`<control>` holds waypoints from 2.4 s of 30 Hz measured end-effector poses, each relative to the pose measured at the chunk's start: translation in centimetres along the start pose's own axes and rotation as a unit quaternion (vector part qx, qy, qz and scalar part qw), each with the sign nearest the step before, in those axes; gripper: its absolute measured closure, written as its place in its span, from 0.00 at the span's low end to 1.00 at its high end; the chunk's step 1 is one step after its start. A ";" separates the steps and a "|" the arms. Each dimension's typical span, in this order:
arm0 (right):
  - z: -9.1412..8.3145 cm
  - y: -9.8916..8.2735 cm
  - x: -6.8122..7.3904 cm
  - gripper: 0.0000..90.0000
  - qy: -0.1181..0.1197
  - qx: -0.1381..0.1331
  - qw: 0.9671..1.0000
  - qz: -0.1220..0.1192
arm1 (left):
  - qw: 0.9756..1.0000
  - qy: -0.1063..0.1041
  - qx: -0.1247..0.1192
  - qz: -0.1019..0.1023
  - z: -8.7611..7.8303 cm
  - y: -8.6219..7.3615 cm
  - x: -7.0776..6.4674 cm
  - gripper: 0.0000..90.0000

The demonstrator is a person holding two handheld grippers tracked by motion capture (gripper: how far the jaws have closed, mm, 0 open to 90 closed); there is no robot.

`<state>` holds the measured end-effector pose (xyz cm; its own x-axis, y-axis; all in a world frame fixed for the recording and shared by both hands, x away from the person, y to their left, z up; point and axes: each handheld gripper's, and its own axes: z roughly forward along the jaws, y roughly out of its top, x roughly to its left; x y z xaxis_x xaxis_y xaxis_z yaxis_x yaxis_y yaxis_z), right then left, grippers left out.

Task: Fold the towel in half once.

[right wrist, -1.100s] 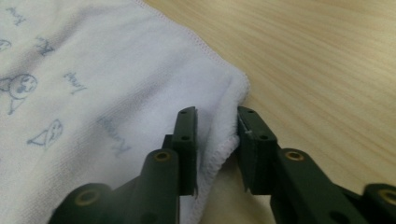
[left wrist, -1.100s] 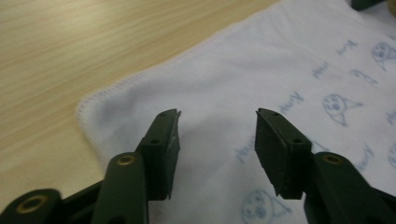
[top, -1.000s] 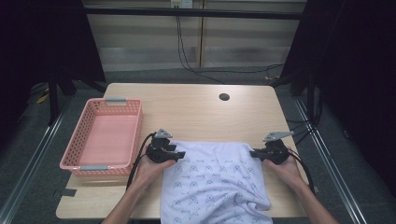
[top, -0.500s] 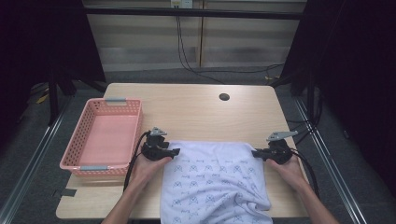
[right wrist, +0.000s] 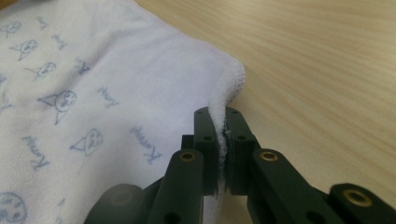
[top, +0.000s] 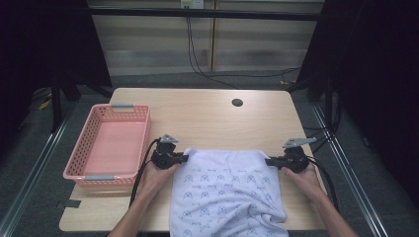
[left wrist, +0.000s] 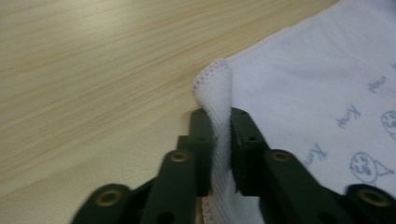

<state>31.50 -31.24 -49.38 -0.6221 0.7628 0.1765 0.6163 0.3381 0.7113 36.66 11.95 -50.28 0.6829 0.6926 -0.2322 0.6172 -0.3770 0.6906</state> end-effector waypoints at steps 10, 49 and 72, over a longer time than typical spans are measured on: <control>-3.3 1.1 -0.8 0.96 0.010 -0.066 0.997 0.024 | 0.998 -0.041 -0.048 0.013 -3.5 1.9 -1.4 0.96; -8.9 19.0 -4.4 0.97 -0.059 -0.172 0.983 0.002 | 0.978 0.006 -0.199 0.054 -12.4 17.3 2.1 0.97; -10.7 3.0 3.3 0.97 0.054 -0.081 0.995 -0.011 | 0.985 -0.073 -0.137 0.079 -13.3 1.9 -5.4 0.96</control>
<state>26.14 -33.60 -39.34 -0.6878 0.6899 0.2256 0.5216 0.2537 0.8146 28.94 15.72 -38.63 0.8237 0.5346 -0.1891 0.3837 -0.2799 0.8800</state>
